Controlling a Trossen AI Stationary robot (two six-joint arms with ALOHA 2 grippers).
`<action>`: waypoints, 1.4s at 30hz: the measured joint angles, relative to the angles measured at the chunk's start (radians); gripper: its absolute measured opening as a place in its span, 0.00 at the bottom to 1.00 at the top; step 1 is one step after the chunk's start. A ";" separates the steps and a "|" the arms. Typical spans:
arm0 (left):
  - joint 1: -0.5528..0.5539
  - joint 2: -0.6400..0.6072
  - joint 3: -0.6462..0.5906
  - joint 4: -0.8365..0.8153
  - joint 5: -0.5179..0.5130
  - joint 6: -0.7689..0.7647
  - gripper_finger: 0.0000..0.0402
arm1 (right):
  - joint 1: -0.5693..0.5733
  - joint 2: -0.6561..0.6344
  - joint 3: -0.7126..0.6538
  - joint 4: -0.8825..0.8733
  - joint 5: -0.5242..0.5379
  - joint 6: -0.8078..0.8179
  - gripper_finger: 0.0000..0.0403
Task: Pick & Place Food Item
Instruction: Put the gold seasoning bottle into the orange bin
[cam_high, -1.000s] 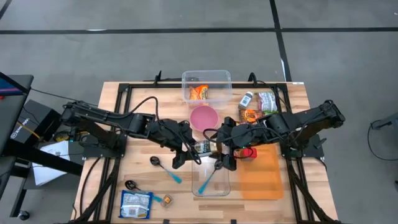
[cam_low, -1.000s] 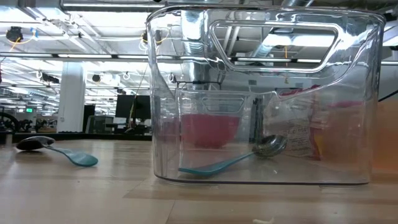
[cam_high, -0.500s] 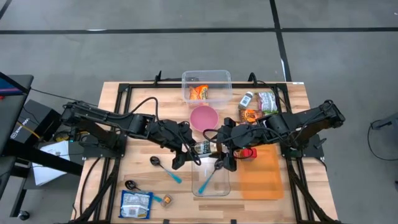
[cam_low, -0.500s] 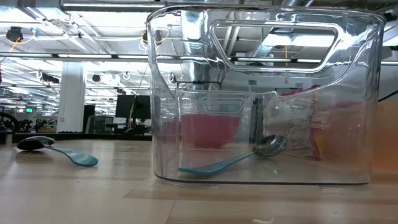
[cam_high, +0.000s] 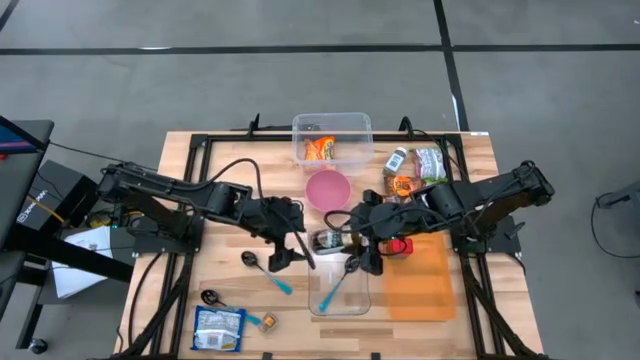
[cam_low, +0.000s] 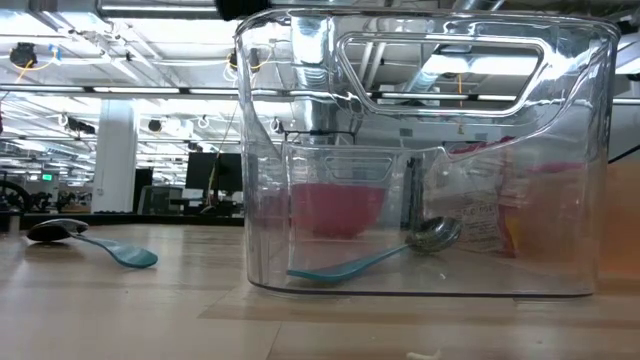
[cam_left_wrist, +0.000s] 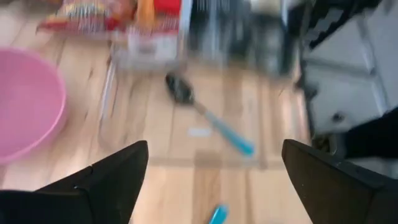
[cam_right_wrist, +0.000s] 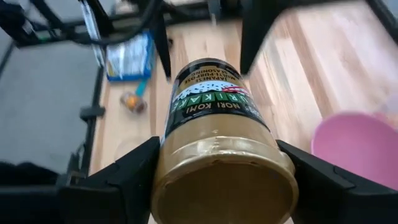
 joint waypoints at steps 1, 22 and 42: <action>0.000 0.000 0.000 -0.034 0.000 0.008 0.91 | 0.000 0.000 0.000 -0.025 -0.012 0.006 0.67; 0.000 -0.011 0.000 -0.180 0.000 0.045 0.83 | 0.124 -0.001 0.001 -0.541 -0.206 0.343 0.67; 0.001 -0.011 0.000 -0.180 0.000 0.113 0.82 | 0.353 -0.003 -0.140 -0.693 -0.362 0.453 0.67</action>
